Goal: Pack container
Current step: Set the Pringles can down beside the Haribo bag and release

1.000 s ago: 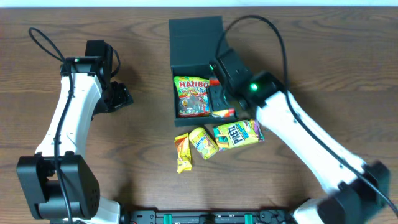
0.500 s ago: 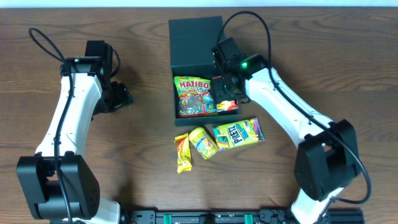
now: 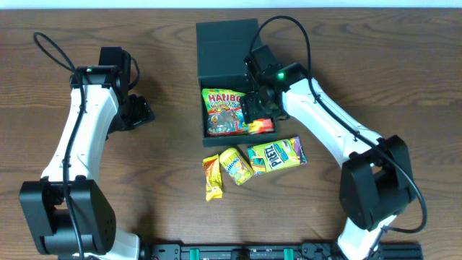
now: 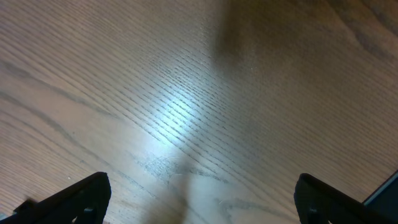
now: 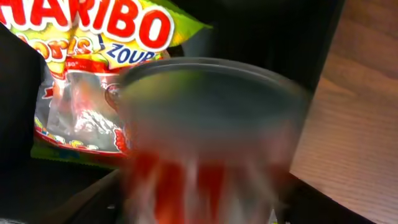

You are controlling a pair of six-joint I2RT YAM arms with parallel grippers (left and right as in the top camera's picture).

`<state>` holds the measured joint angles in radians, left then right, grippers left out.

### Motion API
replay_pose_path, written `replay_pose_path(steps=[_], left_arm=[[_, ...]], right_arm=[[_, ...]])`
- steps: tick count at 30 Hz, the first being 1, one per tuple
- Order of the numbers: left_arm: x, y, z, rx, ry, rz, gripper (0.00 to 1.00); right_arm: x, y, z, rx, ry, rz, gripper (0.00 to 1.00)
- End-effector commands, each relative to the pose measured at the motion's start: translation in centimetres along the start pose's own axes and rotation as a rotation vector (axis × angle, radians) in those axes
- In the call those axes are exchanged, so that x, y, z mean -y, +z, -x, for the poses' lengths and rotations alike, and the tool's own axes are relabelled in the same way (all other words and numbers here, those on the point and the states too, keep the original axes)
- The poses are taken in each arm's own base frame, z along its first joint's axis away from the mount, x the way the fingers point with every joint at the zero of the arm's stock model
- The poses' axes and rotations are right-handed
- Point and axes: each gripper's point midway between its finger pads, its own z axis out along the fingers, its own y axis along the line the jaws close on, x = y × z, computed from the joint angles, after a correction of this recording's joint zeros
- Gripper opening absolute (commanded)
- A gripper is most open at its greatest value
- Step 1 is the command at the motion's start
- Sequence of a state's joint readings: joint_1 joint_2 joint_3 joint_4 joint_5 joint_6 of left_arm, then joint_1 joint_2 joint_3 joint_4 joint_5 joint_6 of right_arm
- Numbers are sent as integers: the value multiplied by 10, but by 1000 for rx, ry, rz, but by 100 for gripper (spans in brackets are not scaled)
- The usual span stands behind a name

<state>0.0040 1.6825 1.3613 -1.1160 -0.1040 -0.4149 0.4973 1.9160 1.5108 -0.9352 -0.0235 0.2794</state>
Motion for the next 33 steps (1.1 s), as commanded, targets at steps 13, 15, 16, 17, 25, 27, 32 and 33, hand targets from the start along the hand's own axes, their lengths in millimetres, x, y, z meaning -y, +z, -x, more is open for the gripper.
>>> replay_pose_path(steps=[13, 15, 16, 17, 25, 27, 32, 33], left_arm=[[-1, 2, -1, -9, -6, 5, 95], [-1, 2, -1, -10, -6, 5, 95], [-1, 2, -1, -10, -6, 5, 95], [-1, 2, -1, -10, -6, 5, 95], [-1, 2, -1, -10, -6, 5, 95], [-1, 2, -1, -10, -6, 5, 95], [-1, 2, -1, -10, -6, 5, 95], [-1, 2, -1, -9, -6, 5, 95]], right_arm=[[-22, -37, 20, 52, -33, 37, 38], [-34, -37, 13, 29, -53, 72, 13], [-40, -37, 9, 19, -63, 84, 7], [-45, -37, 5, 9, -76, 88, 1], [-97, -39, -58, -131, -368, 81, 24], [-102, -39, -75, -162, -513, 49, 37], [-86, -34, -86, -175, -671, -122, 51], [-81, -33, -86, -176, -677, -152, 51]])
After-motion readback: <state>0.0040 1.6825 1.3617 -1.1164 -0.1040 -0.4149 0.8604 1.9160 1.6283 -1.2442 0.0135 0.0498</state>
